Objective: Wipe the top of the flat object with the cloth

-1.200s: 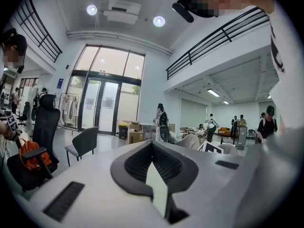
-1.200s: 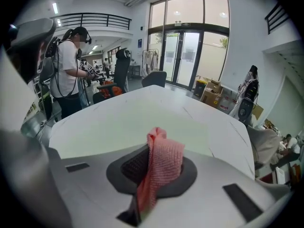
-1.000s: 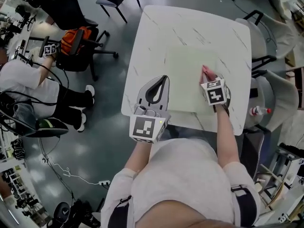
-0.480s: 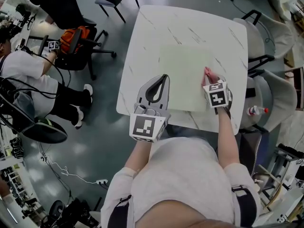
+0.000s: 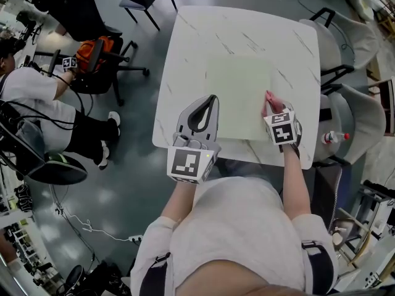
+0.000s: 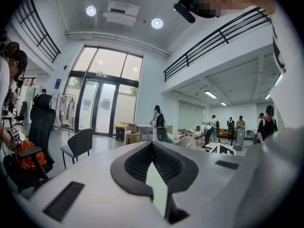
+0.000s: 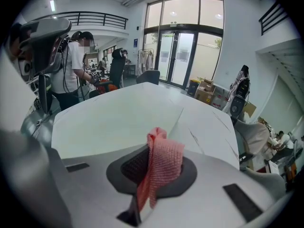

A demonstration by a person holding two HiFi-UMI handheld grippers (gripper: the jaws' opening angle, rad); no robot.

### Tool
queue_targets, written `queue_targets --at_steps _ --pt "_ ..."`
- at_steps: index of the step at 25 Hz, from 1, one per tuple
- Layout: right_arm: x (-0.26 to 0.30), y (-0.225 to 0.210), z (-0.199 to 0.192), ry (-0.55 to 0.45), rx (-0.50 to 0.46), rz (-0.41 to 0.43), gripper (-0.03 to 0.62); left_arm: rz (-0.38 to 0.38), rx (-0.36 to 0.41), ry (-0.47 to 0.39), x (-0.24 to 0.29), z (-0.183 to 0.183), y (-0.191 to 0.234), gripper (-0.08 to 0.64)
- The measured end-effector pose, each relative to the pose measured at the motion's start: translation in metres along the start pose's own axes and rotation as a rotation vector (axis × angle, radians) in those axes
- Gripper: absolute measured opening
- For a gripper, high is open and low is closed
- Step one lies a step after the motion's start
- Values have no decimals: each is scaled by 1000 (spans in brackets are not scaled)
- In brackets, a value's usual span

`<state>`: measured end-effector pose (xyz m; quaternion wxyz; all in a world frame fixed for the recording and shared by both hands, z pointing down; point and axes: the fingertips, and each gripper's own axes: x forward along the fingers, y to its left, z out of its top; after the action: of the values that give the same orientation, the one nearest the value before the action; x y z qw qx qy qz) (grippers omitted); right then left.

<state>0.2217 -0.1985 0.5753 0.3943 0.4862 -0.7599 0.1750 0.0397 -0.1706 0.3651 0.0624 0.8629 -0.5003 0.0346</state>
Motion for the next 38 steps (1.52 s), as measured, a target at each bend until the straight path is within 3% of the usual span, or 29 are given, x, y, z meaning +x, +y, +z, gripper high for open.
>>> queue_targets --at_steps 8,30,38 --pt "5 17 13 2 -48 -7 31 12 1 6 -17 0 20 15" --pt "41 152 88 -21 -99 71 29 73 -1 13 -82 0 125 15" --pt "45 190 105 -38 -111 79 30 61 1 7 -100 -1 148 15"
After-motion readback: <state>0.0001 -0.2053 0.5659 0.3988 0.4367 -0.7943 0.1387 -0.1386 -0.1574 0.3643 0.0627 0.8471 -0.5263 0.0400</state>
